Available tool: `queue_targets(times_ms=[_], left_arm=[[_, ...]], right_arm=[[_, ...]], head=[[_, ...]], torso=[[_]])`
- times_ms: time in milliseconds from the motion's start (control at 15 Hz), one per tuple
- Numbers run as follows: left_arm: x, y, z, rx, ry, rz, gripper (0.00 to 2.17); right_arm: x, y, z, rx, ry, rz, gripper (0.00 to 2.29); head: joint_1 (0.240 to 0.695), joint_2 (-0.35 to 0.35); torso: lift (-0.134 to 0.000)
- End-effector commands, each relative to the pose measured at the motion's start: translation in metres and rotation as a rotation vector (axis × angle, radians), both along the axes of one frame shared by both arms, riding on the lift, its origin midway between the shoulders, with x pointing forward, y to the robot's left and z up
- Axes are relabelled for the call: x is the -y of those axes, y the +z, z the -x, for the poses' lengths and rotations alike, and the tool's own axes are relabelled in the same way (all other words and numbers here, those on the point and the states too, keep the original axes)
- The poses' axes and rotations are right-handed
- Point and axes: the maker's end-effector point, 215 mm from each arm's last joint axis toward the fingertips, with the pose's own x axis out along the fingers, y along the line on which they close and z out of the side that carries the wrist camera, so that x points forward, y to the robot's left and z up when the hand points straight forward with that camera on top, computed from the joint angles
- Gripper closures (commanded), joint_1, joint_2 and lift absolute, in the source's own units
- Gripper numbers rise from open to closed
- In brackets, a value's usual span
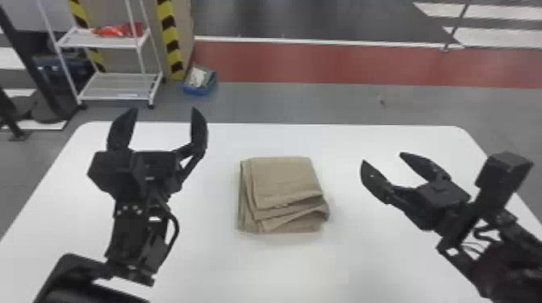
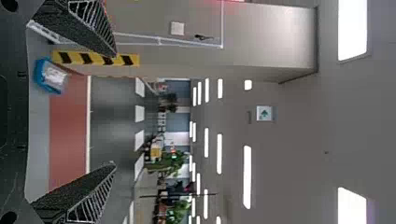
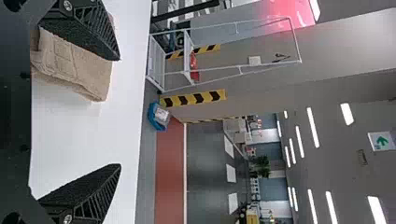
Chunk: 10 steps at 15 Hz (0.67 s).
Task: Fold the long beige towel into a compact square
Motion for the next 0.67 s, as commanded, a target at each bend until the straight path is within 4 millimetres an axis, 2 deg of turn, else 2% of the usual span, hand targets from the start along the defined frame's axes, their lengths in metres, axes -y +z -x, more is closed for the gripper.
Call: queue_targets(times_ms=[0,133,333,400,467,600], left_arm=[[-0.020,-0.013,0.005,-0.011,0.010,-0.002,0.03],[-0.028,-0.028,0.009,-0.047,0.007,-0.010,0.03],[-0.027,-0.046,0.012,-0.112,-0.013,-0.016,0.03],[-0.023,-0.062,0.009,-0.185,-0.032,-0.024,0.03],[-0.024,-0.068,0.007,-0.224,-0.040,-0.014,0.03],[-0.023,-0.068,0.008,-0.244,-0.044,-0.006,0.03]], right_arm=[[0.022,0.011,0.000,0.088,-0.038,0.011,0.07],[0.042,0.018,0.004,0.152,-0.087,0.019,0.07],[0.071,0.022,0.008,0.193,-0.204,0.051,0.07],[0.074,0.025,0.012,0.217,-0.220,0.048,0.07],[0.077,0.025,0.016,0.227,-0.236,0.042,0.07],[0.072,0.026,0.025,0.252,-0.279,0.038,0.07]], head=[[0.684,-0.048],[0.685,-0.048],[0.695,-0.072],[0.695,-0.082],[0.695,-0.092],[0.695,-0.110]], torso=[[-0.124],[-0.124],[-0.124],[-0.124],[-0.124],[-0.124]])
